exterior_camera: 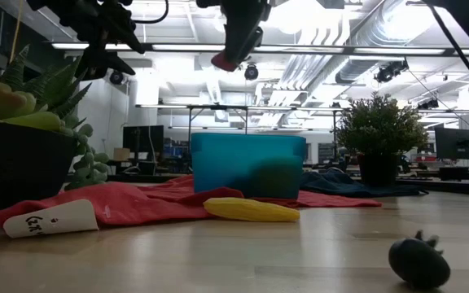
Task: Pick and placing Produce into tupperware
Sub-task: Put the strawberry into the blue bin
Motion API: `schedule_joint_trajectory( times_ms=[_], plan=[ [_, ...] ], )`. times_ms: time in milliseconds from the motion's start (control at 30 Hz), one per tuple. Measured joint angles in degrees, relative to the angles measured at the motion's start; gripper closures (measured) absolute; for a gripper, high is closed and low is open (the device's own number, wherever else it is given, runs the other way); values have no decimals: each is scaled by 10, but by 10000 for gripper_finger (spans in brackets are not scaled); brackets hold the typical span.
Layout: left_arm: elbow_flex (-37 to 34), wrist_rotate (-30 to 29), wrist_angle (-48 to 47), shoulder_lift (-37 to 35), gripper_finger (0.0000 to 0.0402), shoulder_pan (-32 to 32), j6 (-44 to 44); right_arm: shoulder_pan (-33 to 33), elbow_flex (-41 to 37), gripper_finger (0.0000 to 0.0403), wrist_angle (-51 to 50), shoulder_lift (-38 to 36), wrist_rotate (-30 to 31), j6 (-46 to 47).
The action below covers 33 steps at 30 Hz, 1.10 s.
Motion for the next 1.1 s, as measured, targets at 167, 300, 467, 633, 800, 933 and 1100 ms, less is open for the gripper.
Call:
schedule_joint_trajectory(
  times_ms=[167,300,467,633,800,933,1100],
  plan=[
    [0,0,0,0,208,0,0,0,0,265,0,2,0,-5],
    [0,0,0,0,208,0,5,0,0,265,0,2,2,-5],
    [0,0,0,0,208,0,5,-1,-22,265,18,1,10,-9],
    [0,0,-1,0,208,0,6,-1,-78,265,20,-1,10,-11],
    [0,0,-1,0,208,0,7,2,-113,265,64,-1,-5,-8],
    [0,0,-1,0,208,0,7,3,-135,265,70,-2,-7,-7],
    [0,0,-1,0,208,0,7,3,-168,265,88,-3,-9,-9]
  ],
)
